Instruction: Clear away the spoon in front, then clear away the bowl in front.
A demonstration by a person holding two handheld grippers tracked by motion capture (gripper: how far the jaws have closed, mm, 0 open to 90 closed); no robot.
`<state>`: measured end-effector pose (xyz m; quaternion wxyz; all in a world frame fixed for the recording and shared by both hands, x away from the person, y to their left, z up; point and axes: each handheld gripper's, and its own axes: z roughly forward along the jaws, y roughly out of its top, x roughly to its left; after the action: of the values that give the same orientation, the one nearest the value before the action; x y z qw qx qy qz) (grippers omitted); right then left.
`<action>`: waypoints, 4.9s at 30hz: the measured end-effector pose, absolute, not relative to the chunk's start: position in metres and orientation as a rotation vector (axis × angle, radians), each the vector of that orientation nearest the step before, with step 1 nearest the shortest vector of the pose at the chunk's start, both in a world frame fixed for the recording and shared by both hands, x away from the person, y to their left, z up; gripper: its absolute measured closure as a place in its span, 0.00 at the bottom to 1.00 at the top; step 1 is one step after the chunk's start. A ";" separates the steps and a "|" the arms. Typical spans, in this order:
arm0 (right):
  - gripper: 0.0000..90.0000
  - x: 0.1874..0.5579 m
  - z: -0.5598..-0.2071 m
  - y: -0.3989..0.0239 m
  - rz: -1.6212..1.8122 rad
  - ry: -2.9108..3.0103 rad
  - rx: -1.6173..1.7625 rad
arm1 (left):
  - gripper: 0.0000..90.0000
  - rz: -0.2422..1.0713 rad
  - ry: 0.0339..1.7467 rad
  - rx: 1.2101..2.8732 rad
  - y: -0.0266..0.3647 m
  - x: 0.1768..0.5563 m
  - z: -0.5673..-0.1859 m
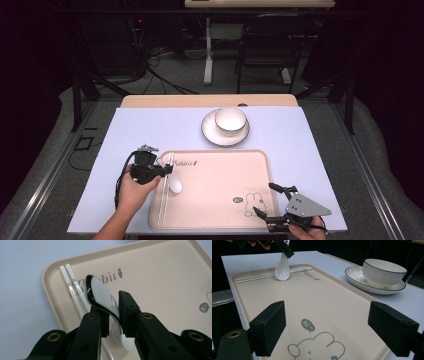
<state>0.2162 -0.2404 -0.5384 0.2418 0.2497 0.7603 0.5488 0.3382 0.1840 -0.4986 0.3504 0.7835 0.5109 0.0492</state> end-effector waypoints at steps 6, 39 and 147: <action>0.16 0.216 -0.539 -0.240 1.502 2.081 0.683 | 0.88 0.115 1.325 2.008 0.182 0.347 -0.503; 0.16 0.216 -0.538 -0.241 1.499 2.084 0.684 | 0.91 -0.127 1.349 1.933 0.173 0.385 -0.529; 0.16 0.216 -0.539 -0.240 1.498 2.088 0.681 | 0.49 0.197 1.308 1.943 0.161 0.386 -0.487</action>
<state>0.2164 -0.2400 -0.5387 0.2393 0.2486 0.7626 0.5471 0.3855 0.1605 -0.4865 0.3854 0.7628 0.5135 0.0772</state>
